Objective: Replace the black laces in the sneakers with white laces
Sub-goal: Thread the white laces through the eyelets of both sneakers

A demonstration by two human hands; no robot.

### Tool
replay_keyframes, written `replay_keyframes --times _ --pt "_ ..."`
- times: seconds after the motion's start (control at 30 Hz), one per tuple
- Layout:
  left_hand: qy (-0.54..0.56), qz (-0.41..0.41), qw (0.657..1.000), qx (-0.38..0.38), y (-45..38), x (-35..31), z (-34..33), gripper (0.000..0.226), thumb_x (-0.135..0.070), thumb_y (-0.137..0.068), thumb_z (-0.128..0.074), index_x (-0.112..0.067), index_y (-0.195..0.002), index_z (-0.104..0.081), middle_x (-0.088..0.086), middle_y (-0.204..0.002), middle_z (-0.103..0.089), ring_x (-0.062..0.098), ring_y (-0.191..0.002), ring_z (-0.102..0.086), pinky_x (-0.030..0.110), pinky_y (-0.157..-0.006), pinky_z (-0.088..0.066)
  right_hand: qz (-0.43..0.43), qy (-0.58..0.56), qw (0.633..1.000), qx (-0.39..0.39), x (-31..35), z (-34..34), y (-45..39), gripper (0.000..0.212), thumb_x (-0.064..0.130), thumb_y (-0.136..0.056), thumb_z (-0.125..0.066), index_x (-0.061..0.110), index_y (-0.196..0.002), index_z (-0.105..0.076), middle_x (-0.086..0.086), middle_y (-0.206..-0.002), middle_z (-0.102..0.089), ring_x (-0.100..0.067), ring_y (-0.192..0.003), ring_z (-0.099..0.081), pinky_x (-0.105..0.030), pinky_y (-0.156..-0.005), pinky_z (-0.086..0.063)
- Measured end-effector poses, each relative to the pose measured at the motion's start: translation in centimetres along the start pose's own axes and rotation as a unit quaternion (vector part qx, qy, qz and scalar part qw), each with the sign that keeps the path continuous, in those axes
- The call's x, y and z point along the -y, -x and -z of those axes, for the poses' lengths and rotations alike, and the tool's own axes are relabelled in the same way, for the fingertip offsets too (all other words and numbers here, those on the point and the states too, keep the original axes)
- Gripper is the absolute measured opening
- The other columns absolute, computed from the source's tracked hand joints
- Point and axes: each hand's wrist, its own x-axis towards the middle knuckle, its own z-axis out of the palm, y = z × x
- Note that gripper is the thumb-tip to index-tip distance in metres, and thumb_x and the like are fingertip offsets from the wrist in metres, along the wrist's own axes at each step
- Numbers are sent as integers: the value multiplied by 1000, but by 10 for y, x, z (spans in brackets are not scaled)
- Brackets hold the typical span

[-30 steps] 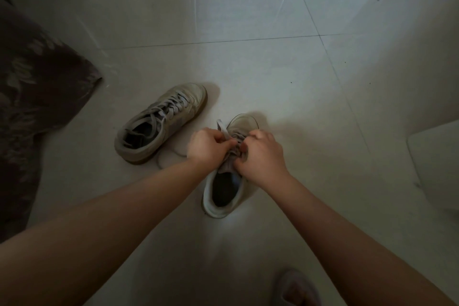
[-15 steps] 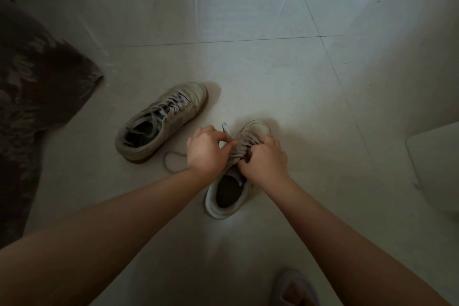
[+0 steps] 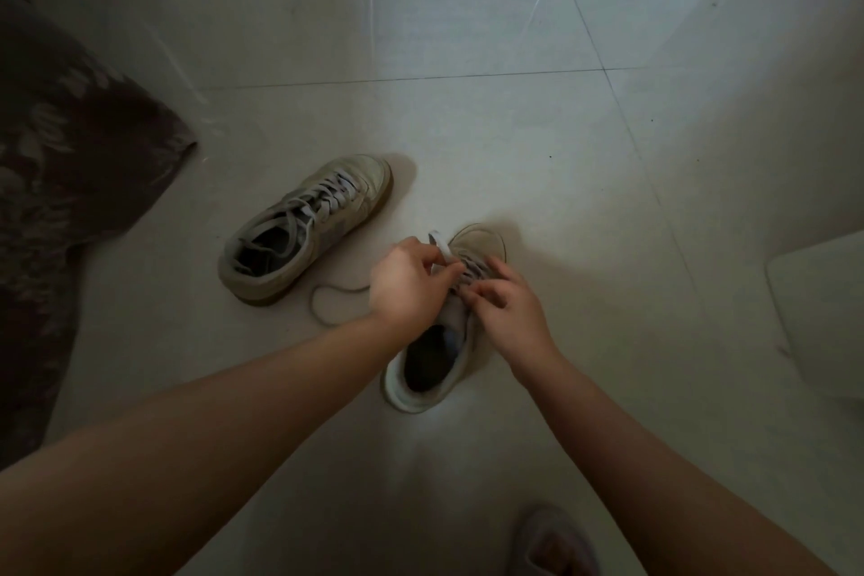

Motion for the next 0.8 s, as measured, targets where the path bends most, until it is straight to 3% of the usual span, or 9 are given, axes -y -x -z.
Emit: replay_keyframes --times 0.1,0.2,0.27,0.37,0.43,0.7,0.8 --pt "-14 8 1000 5 2 3 -4 19 -33 -82 -69 -15 -77 -70 -10 -64 -39 13 -67 -44 26 -59 -27 3 -64 997 38 -6 5 3 13 13 -88 -65 3 -92 -71 5 -148 -38 -8 -134 -36 -21 -104 -30" --pt "35 66 997 15 4 3 -3 19 -34 -82 -70 -15 -82 -73 -8 -65 -54 9 -59 -50 23 -54 -32 -8 -140 989 45 -10 3 4 11 7 -88 -63 -2 -93 -69 4 -146 -39 -9 -134 -37 -25 -107 -32" --pt "29 75 997 13 6 4 -5 20 -36 -82 -70 -17 -83 -74 -5 -69 -59 15 -67 -57 23 -58 -38 -12 -170 984 41 -10 2 4 14 3 -88 -62 -7 -95 -67 2 -147 -39 -9 -133 -38 -27 -109 -33" --pt "-18 52 998 1 7 4 -5 23 -40 -83 -66 -19 -85 -73 -7 -76 -54 20 -82 -59 30 -72 -44 -13 -199 979 41 -11 2 4 18 1 -89 -59 -13 -97 -65 1 -147 -39 -9 -133 -38 -23 -106 -34" --pt "-66 23 998 -4 8 3 -3 25 -41 -86 -62 -18 -86 -71 -6 -80 -49 21 -90 -56 33 -79 -39 -19 -220 974 40 -12 3 4 19 1 -90 -58 -14 -98 -65 2 -148 -38 -9 -132 -38 -20 -102 -34" --pt "-172 -121 977 -28 12 3 2 20 -35 -89 -59 -19 -84 -70 -2 -86 -60 20 -95 -52 27 -69 -14 -23 -238 970 44 -13 1 4 12 -1 -89 -58 -9 -94 -65 0 -147 -39 -8 -128 -42 -25 -105 -36" --pt "-127 -47 991 3 14 1 -5 20 -34 -89 -60 -18 -85 -71 0 -85 -63 20 -91 -56 28 -71 -25 -21 -226 973 43 -12 0 6 9 -1 -89 -59 -6 -92 -66 2 -146 -40 -5 -125 -42 -11 -94 -39"
